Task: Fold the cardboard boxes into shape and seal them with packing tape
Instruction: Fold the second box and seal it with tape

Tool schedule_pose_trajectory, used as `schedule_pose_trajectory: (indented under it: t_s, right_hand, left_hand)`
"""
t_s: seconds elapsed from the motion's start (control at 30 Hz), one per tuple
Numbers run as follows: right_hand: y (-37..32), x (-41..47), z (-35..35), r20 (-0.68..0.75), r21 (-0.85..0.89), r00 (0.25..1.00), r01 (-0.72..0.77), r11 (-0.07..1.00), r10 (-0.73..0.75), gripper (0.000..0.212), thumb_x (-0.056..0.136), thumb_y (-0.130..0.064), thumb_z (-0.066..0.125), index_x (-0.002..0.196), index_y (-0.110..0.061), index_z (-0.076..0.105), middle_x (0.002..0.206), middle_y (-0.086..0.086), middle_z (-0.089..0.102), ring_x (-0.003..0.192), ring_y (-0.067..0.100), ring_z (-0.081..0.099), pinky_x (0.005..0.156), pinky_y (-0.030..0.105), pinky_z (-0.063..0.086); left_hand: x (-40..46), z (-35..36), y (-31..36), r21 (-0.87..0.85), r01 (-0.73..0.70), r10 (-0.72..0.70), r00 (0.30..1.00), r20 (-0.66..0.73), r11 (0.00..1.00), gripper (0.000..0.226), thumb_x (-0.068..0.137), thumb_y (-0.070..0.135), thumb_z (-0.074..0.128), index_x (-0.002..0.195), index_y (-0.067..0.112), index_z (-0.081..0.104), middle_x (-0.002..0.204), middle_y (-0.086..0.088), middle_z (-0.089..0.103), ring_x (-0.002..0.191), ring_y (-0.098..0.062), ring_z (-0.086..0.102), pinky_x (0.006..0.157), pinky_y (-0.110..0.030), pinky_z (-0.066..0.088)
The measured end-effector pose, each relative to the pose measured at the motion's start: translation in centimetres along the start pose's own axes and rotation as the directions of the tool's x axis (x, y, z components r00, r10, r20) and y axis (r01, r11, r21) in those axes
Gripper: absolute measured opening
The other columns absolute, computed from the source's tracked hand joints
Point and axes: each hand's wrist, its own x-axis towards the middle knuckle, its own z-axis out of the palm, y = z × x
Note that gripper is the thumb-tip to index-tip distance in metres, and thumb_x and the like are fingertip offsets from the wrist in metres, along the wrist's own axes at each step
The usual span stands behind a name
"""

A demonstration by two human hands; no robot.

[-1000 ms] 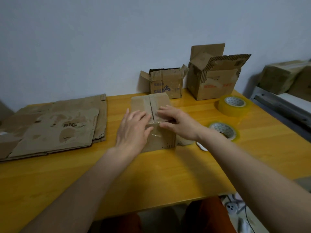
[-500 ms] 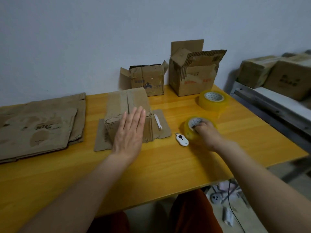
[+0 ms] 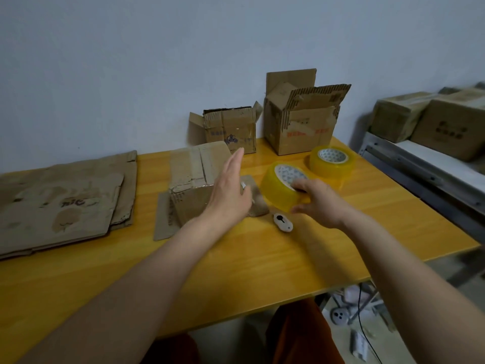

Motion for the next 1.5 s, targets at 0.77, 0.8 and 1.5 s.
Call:
schedule_pose_trajectory:
  t_s: [0.77, 0.8, 1.5]
  right_hand:
    - [-5.4, -0.6, -1.1, -0.012, -0.032, 0.983, 0.182, 0.983, -0.182, 0.053, 0.069, -0.025, 0.083, 0.112, -0.021, 0.051, 0.11, -0.006, 0.046, 0.103, 0.01, 0.041, 0.081, 0.024, 0.039]
    - [-5.5, -0.5, -0.9, -0.118, -0.12, 0.967, 0.212, 0.97, -0.226, 0.06, 0.069, -0.021, 0.083, 0.119, -0.02, 0.049, 0.116, -0.003, 0.042, 0.108, 0.011, 0.037, 0.085, 0.022, 0.036]
    - [-8.6, 1.9, 5.5, -0.025, 0.991, 0.901, -0.036, 0.132, 0.433, 0.023, 0.081, 0.006, 0.063, 0.098, -0.009, 0.063, 0.094, 0.018, 0.071, 0.082, 0.03, 0.071, 0.073, 0.045, 0.057]
  left_hand:
    - [-1.6, -2.6, 0.1, -0.172, 0.032, -0.1, 0.909, -0.405, 0.985, 0.011, 0.089, 0.017, 0.065, 0.081, 0.022, 0.06, 0.076, 0.012, 0.06, 0.07, 0.001, 0.059, 0.064, -0.01, 0.049]
    - [-1.5, -2.7, 0.0, -0.229, 0.06, -0.153, 0.896, -0.418, 0.972, 0.011, 0.09, 0.017, 0.064, 0.081, 0.022, 0.06, 0.078, 0.007, 0.063, 0.073, -0.005, 0.063, 0.067, -0.016, 0.053]
    - [-4.8, -4.5, 0.2, -0.704, 0.249, -0.526, 0.825, -0.205, 0.665, 0.01, 0.093, 0.011, 0.059, 0.084, 0.012, 0.062, 0.083, -0.004, 0.065, 0.077, -0.012, 0.064, 0.078, -0.029, 0.055]
